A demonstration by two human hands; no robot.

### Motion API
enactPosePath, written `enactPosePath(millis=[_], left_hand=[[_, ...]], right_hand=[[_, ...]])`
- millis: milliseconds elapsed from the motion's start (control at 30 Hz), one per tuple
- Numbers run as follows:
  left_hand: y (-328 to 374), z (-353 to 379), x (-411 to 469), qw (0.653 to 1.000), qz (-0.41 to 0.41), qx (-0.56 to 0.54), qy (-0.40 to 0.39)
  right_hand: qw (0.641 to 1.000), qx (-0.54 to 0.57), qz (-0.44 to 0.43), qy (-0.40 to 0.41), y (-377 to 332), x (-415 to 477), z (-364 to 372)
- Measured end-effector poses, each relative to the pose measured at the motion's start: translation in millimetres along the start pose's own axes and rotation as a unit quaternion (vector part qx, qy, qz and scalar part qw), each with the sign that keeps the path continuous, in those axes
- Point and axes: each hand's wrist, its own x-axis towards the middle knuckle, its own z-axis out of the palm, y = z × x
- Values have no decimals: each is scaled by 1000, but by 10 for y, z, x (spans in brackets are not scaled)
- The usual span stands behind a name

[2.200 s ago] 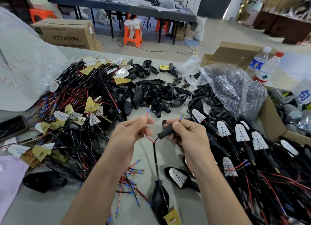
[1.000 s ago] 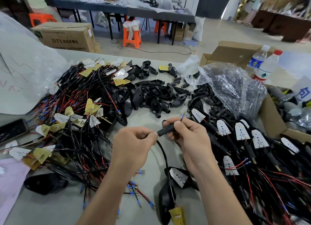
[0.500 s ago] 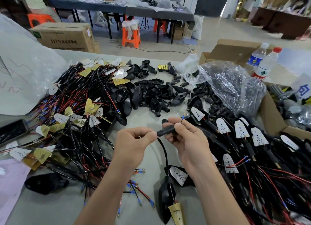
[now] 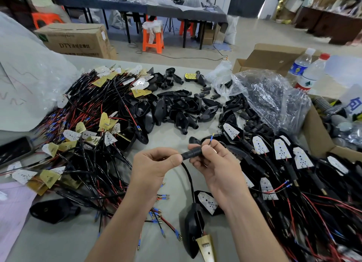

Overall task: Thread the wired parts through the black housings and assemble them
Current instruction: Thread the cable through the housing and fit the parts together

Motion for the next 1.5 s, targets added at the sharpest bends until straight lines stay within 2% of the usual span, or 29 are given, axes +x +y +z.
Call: enactPosePath(millis=[133,200,333,467,700,767,867,933,1000,1067,1100,1133,1167,1200,1233,1300,1367,1433,1500], left_hand=[[-126,-83,53,989,-40,-88,-114],[-190,-65,61,981,-52,-115,-145],[-193,-50,41,986,-60,-90,-125],[-91,-13,-3,984,-44,47,-164],[-53,117,-16,987,-26,132,-91],[-92,157,-23,989,-32,123,-75],[-170,221,-36,996,-64,19,-66],[-214,236,-64,993,-91,-27,-76],[-233,242,-80,990,-96,-27,-96],[-220,275,-104,992,-78,31,-97],[-217,296,-101,989,-40,112,-88],[-232,318,-86,972,9,221,-81],[-239,338,-84,941,54,328,-70],[-241,349,-78,919,81,383,-55],[-221,360,-79,929,82,358,-46],[-201,351,-67,970,52,234,-32],[-175,313,-40,989,39,139,-29],[-167,284,-25,994,-14,47,-94],[-151,241,-31,972,-103,-111,-180]], right_hand=[[1000,-9,4,-26,-16,-24,15],[999,-15,5,-42,-15,-37,46],[999,-37,-1,-26,-61,-38,64],[997,-70,-29,27,-73,-15,86],[986,-102,-95,89,-204,108,184],[981,-117,-129,91,-268,152,228],[974,-150,-146,89,-323,220,290],[968,-177,-149,95,-328,261,317],[967,-186,-137,107,-309,287,339],[981,-111,-89,132,-263,307,349],[985,-51,-58,152,-233,314,360],[985,-4,-38,169,-202,323,367],[984,16,-32,176,-172,329,372],[984,16,-33,175,-140,337,380],[985,2,-36,171,-117,346,395],[985,-49,-36,162,-111,349,416],[982,-91,-47,157,-132,358,403],[979,-126,-66,147,-164,362,391],[980,-140,-64,128,-198,365,405]])
